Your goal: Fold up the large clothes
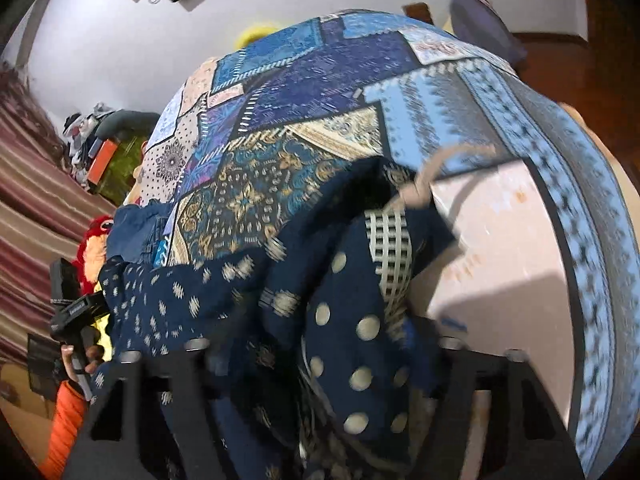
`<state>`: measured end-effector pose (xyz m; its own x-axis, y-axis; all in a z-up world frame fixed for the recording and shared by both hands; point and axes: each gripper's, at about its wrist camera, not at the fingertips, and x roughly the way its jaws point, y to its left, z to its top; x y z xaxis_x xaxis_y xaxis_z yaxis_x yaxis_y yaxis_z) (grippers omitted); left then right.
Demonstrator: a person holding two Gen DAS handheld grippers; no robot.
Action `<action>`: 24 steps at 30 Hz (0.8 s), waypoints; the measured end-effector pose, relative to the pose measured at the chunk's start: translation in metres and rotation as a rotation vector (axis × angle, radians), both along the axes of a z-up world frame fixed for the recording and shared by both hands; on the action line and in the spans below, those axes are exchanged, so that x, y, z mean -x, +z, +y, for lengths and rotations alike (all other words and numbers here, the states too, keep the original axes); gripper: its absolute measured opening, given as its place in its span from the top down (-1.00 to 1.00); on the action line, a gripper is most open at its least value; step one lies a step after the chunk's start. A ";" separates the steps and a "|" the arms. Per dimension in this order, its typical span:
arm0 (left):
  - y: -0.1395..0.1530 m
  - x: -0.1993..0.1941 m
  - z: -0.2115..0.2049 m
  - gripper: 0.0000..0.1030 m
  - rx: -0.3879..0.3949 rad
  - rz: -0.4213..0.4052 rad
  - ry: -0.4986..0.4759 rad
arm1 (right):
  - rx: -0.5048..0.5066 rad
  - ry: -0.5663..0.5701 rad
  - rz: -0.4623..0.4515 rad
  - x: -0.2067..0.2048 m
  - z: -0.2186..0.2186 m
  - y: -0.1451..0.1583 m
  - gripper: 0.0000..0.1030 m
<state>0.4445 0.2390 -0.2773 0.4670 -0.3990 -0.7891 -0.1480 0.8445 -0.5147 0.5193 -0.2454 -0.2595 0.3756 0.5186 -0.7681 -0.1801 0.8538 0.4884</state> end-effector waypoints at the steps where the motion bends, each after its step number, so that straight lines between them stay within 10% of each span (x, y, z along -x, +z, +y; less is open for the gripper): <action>1: 0.001 -0.002 -0.001 0.26 -0.019 0.000 0.003 | -0.007 0.005 -0.001 -0.004 0.004 0.000 0.17; 4: 0.008 -0.004 -0.002 0.85 -0.094 -0.011 0.011 | 0.023 0.023 -0.050 -0.010 0.016 0.009 0.44; 10: 0.043 -0.019 -0.005 0.89 -0.340 -0.067 0.040 | 0.071 0.039 -0.186 -0.028 0.041 0.055 0.53; 17: 0.074 -0.058 0.022 0.91 -0.385 -0.124 0.148 | 0.173 0.038 -0.289 -0.074 0.079 0.086 0.54; 24: 0.032 -0.084 0.036 0.86 -0.381 -0.037 0.164 | 0.304 0.025 -0.235 -0.123 0.100 0.045 0.51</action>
<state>0.5288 0.2750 -0.2457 0.5311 0.0003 -0.8473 -0.2836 0.9424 -0.1774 0.6423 -0.1455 -0.2143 0.5499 0.2912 -0.7828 -0.2793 0.9474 0.1562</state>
